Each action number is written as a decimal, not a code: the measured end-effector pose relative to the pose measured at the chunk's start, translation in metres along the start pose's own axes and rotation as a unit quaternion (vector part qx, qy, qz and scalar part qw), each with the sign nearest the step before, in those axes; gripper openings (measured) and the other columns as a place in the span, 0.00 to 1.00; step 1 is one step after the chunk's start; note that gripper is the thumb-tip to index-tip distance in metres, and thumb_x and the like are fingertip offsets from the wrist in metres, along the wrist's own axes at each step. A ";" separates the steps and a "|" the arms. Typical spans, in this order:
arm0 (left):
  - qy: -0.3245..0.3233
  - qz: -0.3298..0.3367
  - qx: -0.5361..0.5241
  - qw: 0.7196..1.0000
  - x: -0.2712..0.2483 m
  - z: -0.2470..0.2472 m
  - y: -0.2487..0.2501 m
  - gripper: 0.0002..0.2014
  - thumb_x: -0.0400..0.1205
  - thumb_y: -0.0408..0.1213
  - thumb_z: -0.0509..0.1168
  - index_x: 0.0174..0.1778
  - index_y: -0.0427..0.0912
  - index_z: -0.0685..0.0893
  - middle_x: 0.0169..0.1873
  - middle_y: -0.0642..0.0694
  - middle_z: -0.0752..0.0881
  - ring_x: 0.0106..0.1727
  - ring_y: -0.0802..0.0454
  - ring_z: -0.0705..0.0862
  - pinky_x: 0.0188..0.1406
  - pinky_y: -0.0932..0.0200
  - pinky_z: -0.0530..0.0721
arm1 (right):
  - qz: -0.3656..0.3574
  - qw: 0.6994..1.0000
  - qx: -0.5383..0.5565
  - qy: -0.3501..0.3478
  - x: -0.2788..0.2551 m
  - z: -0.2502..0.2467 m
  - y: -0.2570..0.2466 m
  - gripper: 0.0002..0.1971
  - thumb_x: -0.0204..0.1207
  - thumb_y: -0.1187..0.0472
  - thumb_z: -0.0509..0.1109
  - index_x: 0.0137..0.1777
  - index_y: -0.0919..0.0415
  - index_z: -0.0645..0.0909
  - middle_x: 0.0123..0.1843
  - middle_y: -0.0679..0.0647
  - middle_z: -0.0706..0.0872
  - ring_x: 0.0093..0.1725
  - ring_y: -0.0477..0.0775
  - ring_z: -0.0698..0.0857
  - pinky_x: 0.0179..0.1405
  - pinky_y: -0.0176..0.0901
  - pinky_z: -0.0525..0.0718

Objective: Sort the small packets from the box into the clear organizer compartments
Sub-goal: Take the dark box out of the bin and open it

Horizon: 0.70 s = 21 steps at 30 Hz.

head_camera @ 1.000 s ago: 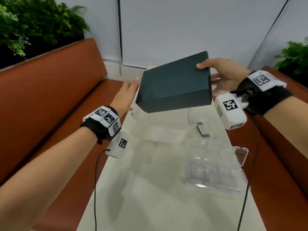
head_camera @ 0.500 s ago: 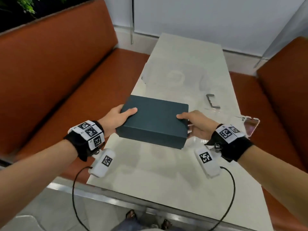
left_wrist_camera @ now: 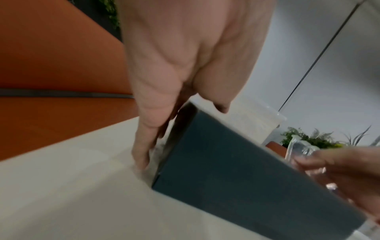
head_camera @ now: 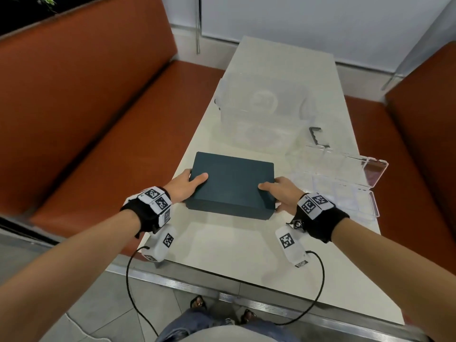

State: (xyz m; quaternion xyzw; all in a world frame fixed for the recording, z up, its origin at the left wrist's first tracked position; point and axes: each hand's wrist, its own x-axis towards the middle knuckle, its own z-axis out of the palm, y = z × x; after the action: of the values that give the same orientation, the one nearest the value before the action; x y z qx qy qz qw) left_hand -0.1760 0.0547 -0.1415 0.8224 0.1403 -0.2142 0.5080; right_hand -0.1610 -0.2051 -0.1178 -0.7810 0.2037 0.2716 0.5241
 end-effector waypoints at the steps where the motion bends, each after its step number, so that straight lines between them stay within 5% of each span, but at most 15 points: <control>1: -0.012 -0.023 -0.004 1.000 -0.001 -0.002 -0.002 0.28 0.83 0.60 0.59 0.71 0.43 0.72 0.64 0.46 0.81 0.63 0.45 0.81 0.62 0.41 0.84 | 0.015 0.999 -0.029 -0.022 -0.004 -0.001 0.003 0.24 0.80 0.57 0.69 0.71 0.68 0.70 0.66 0.64 0.79 0.57 0.65 0.81 0.56 0.61 0.80; 7: -0.014 -0.035 0.020 0.999 -0.006 -0.008 -0.013 0.22 0.82 0.56 0.65 0.60 0.41 0.78 0.56 0.45 0.83 0.54 0.50 0.84 0.50 0.50 0.90 | 0.034 0.996 -0.042 -0.071 -0.014 -0.006 0.015 0.21 0.80 0.59 0.69 0.69 0.70 0.74 0.63 0.64 0.81 0.50 0.63 0.82 0.48 0.56 0.82; 13: 0.003 -0.049 -0.054 0.997 -0.011 -0.013 -0.003 0.23 0.80 0.56 0.68 0.63 0.46 0.75 0.59 0.46 0.81 0.54 0.52 0.82 0.39 0.57 0.85 | 0.067 0.994 0.017 -0.089 -0.020 -0.019 0.011 0.16 0.74 0.54 0.76 0.57 0.63 0.82 0.39 0.57 0.86 0.35 0.53 0.85 0.37 0.47 0.82; 17: 0.033 -0.056 -0.071 0.995 -0.012 -0.015 0.010 0.30 0.78 0.60 0.68 0.69 0.47 0.71 0.61 0.46 0.79 0.54 0.51 0.80 0.46 0.54 0.82 | 0.072 0.990 0.075 -0.097 -0.024 -0.027 0.007 0.16 0.70 0.48 0.79 0.52 0.56 0.83 0.35 0.54 0.84 0.24 0.48 0.80 0.36 0.44 0.80; 21: 0.028 -0.036 -0.072 0.996 -0.016 -0.023 0.034 0.37 0.76 0.62 0.69 0.76 0.49 0.66 0.63 0.46 0.76 0.55 0.50 0.78 0.48 0.53 0.86 | 0.065 0.991 0.082 -0.082 -0.029 -0.040 -0.006 0.18 0.71 0.43 0.76 0.52 0.55 0.82 0.43 0.60 0.82 0.34 0.56 0.80 0.35 0.44 0.82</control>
State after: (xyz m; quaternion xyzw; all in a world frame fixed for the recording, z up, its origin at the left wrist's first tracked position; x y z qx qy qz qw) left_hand -0.1693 0.0596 -0.0981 0.7841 0.1988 -0.1986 0.5534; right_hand -0.1709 -0.2391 -0.0831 -0.6955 0.2315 0.3506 0.5829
